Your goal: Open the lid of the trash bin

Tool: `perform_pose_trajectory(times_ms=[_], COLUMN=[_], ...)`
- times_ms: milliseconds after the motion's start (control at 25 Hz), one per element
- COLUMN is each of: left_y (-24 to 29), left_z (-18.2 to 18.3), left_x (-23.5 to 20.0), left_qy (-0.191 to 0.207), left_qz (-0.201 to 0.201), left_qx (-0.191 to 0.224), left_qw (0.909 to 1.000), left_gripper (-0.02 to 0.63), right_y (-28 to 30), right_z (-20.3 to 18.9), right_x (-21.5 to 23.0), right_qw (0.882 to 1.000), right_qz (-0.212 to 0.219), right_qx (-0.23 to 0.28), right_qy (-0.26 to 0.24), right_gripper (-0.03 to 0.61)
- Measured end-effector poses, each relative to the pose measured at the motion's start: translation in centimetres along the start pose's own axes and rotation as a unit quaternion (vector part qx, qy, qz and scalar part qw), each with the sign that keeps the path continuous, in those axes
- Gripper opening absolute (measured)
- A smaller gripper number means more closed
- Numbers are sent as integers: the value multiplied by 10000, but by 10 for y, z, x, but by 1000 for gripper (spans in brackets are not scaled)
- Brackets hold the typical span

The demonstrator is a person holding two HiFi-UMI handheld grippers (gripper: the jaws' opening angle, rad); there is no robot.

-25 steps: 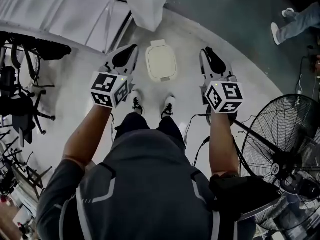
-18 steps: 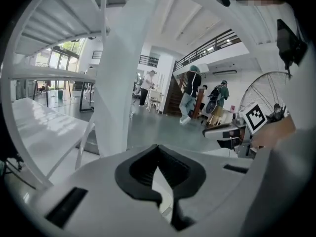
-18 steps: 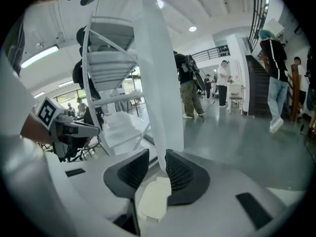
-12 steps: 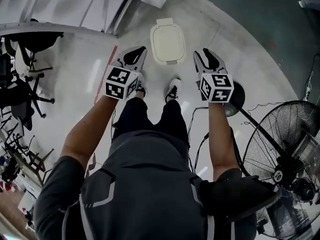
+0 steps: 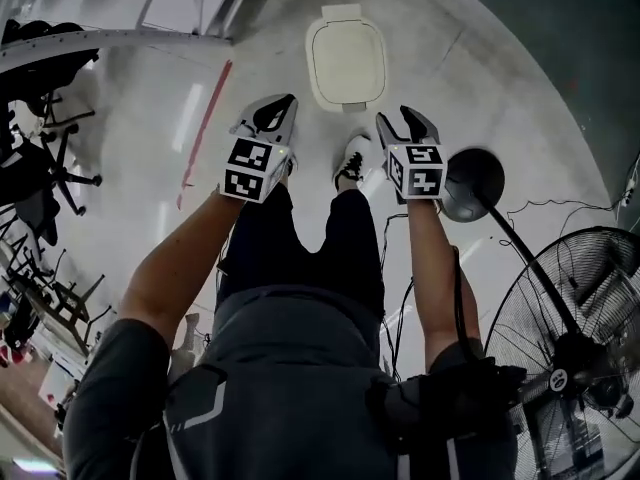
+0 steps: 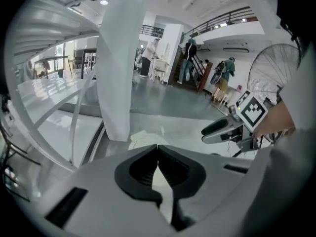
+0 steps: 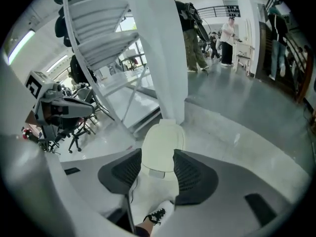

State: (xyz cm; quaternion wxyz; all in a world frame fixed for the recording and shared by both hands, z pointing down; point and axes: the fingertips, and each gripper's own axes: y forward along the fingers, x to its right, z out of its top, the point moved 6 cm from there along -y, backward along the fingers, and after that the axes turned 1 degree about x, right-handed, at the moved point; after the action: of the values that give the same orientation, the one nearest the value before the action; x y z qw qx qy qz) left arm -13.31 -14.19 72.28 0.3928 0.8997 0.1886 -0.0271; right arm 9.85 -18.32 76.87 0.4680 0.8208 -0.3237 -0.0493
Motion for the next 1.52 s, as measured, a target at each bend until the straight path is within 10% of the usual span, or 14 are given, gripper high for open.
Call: perform_pose_trajectory(times_ms=[640, 1520], left_y=[75, 138], left_z=[-106, -144], left_x=[9, -5], left_qy=[-48, -248], left_qz=[-533, -766], left_qx=[-1068, -1250], left_qw=[9928, 9889], left_gripper=[9, 9], right_y=[112, 178], right_z=[-85, -118], right_x=[1, 3], right_qw=[9967, 9936], right_qz=[131, 58], right_qx=[-694, -1108], right_qy=[396, 222], right_gripper=[146, 55])
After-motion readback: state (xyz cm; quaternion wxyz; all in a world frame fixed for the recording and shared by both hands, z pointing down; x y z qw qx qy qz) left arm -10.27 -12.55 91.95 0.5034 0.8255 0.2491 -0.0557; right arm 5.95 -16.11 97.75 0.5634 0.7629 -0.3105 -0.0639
